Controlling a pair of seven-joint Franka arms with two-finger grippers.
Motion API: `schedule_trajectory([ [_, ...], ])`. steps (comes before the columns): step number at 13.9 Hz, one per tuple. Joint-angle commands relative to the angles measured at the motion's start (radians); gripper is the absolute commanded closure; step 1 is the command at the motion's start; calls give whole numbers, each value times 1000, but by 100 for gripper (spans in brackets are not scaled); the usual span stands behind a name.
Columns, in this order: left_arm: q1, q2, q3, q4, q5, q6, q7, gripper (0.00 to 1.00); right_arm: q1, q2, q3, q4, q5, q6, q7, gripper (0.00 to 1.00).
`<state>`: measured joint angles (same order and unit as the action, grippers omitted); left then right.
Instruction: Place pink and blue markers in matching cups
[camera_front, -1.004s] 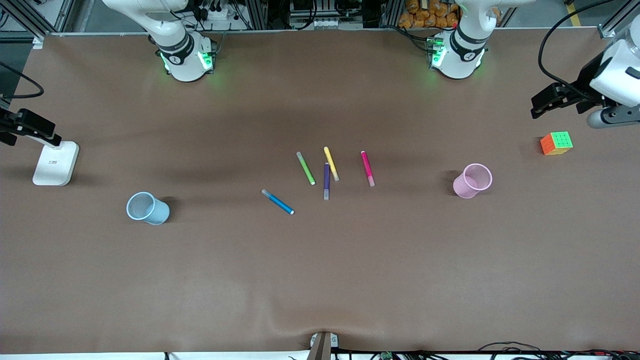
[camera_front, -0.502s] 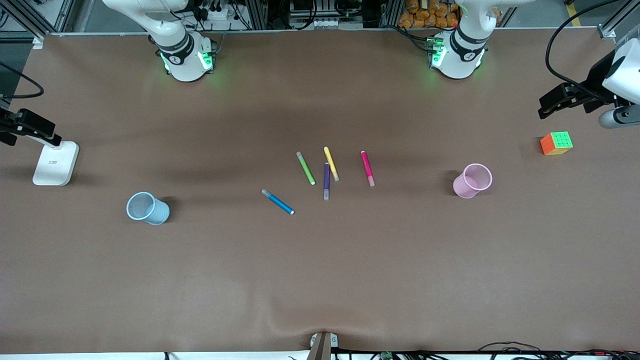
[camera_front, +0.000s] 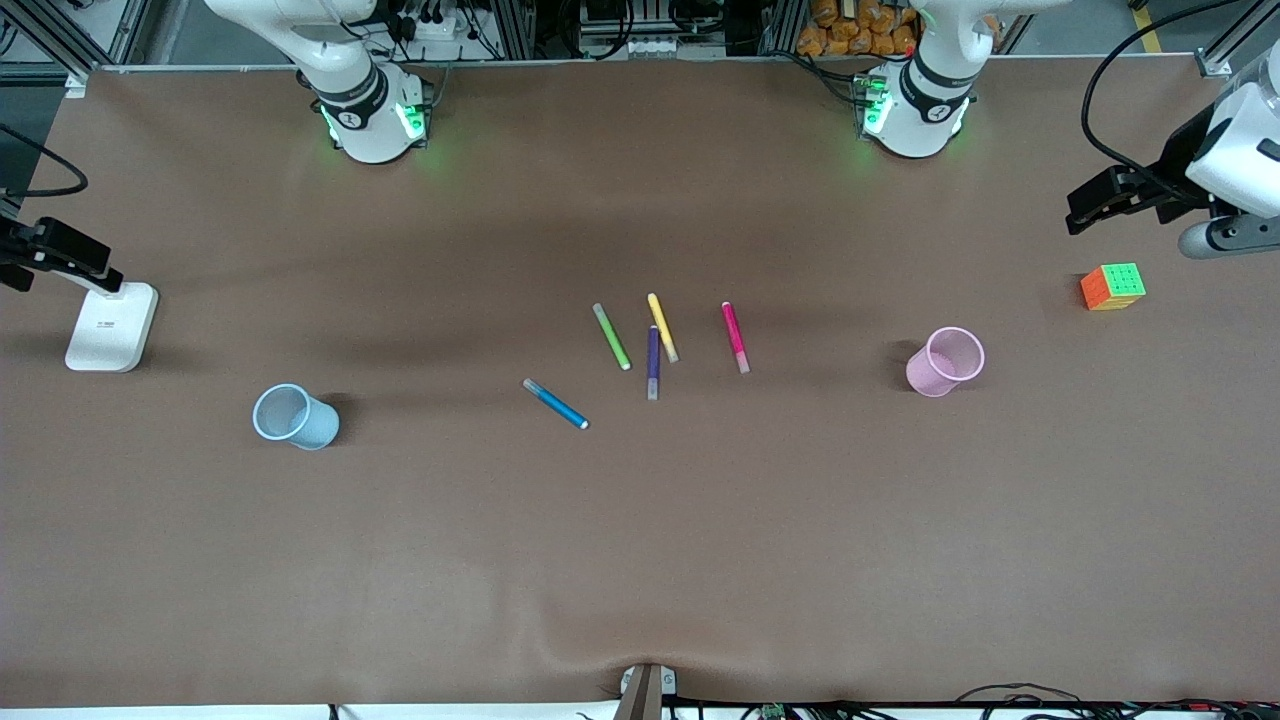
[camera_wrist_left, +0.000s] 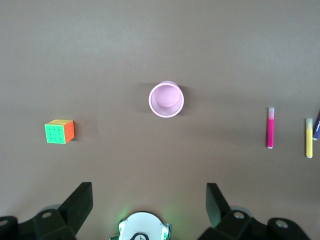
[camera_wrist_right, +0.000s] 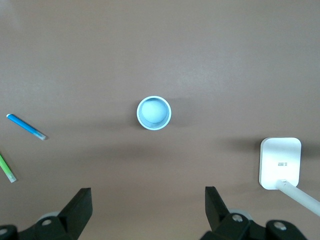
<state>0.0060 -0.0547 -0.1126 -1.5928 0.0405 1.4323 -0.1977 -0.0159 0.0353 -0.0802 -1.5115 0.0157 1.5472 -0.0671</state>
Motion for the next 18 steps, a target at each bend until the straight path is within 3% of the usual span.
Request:
schedule_trajectory([
  [1,-4,24,-21,25,-14,-35,-20,0,-15,-8,14,2,-13,-9,6,0],
  [10,-15,94,-78,27,-94,-50,-74,0,-18,-8,13,2,-13,-10,6,0],
  [18,-139,214,-134,30,-99,-49,-276,0,-19,-8,13,2,-13,-10,4,0],
])
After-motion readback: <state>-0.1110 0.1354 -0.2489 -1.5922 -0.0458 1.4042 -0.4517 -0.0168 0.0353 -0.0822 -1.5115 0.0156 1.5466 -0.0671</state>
